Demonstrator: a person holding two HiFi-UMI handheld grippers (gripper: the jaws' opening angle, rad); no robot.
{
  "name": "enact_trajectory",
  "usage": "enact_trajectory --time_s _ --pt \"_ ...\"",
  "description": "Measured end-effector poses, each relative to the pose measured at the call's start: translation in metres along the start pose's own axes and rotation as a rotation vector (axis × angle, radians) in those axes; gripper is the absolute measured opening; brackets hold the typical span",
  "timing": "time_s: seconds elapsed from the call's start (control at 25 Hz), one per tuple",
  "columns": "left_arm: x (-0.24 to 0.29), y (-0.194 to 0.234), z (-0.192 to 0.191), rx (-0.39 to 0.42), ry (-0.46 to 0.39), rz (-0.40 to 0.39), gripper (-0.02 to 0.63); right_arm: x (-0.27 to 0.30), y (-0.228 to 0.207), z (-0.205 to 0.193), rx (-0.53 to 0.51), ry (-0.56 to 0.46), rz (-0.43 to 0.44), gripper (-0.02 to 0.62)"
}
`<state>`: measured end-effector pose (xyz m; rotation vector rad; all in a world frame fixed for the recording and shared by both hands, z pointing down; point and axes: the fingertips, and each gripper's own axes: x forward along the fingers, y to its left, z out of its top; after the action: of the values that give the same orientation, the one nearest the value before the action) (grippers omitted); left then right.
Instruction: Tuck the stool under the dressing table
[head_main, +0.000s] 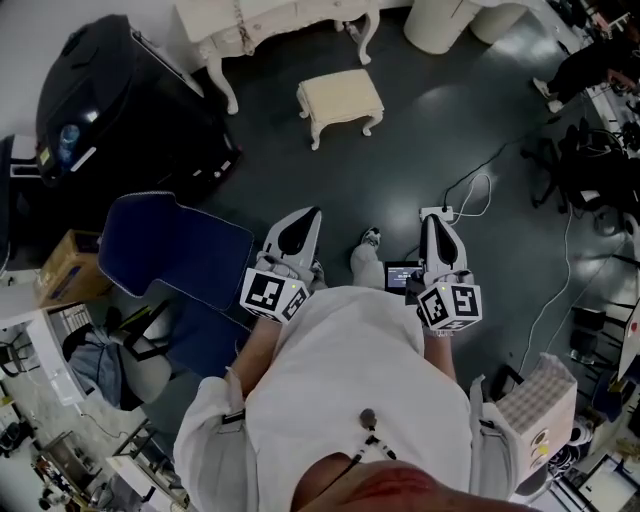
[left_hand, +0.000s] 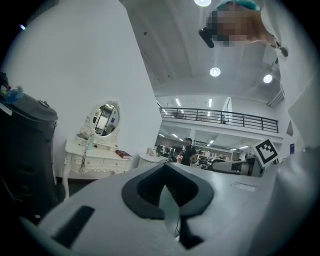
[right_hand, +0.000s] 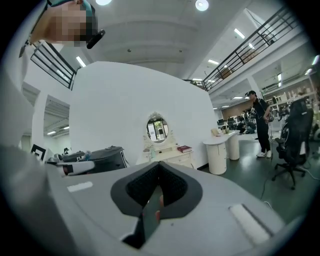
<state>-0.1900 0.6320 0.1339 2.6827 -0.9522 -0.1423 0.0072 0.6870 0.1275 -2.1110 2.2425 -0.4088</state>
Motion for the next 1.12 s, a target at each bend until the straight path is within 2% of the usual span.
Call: enact_trajectory --time_s 0.2,0.36,0.52,0.72,0.88,1.12 --pt "0.046 0.005 0.002 0.005 0.015 0.067 0.006 0.041 -0.038 0.018 0.012 -0.001 0.054 0.008" --pt "0.100 -0.004 0.003 0.059 0.025 0.087 0.005 0.075 -0.079 0.034 0.012 0.008 0.101 0.008" --pt "0.154 -0.013 0.005 0.030 0.008 0.127 0.006 0.109 -0.124 0.049 0.007 0.021 0.165 0.008" --pt "0.201 -0.022 0.006 0.052 -0.012 0.205 0.006 0.140 -0.169 0.065 -0.040 0.035 0.247 0.008" --pt "0.221 -0.018 0.001 0.024 -0.013 0.250 0.006 0.159 -0.190 0.066 -0.041 0.057 0.272 0.008" --pt "0.252 0.004 0.006 0.028 -0.018 0.276 0.006 0.188 -0.203 0.058 -0.006 0.091 0.277 0.008"
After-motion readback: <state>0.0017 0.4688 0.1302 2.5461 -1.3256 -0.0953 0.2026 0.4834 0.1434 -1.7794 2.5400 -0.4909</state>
